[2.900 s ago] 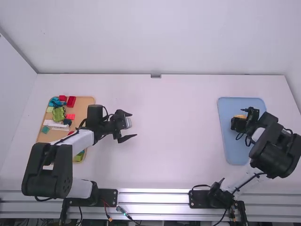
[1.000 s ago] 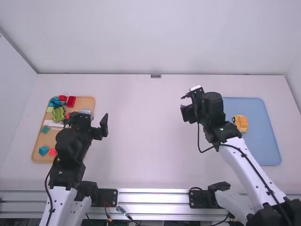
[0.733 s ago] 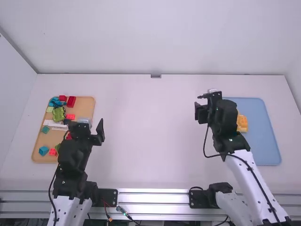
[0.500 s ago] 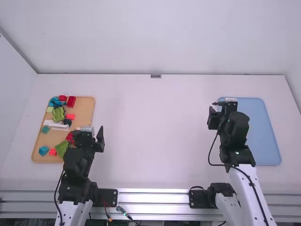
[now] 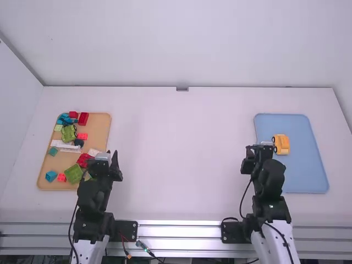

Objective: Assemble lego blocks to make yellow taxi

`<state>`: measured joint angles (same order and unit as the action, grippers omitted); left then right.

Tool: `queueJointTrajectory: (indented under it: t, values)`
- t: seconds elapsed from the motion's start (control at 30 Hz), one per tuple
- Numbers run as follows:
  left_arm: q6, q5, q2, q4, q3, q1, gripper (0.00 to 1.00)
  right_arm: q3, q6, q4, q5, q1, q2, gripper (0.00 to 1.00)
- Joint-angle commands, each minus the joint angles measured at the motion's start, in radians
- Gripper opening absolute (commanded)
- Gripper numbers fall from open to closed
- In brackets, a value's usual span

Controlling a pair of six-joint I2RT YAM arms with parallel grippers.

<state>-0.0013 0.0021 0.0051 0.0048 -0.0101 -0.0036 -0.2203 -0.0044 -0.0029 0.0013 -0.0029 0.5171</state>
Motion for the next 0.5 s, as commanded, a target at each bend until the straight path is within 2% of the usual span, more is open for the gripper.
queueJointTrajectory:
  t: [0.0, 0.3, 0.47]
  values:
    - [0.001, -0.002, -0.005, -0.005, 0.010, 0.004, 0.21, 0.050, 0.004, 0.003, -0.001, 0.003, -0.047, 0.21]
    - [0.001, -0.002, -0.005, -0.005, 0.010, 0.004, 0.08, 0.213, 0.004, 0.003, -0.001, 0.003, -0.210, 0.04]
    - [0.001, -0.002, -0.005, -0.005, 0.010, 0.004, 0.02, 0.220, 0.004, 0.003, -0.001, 0.003, -0.293, 0.00]
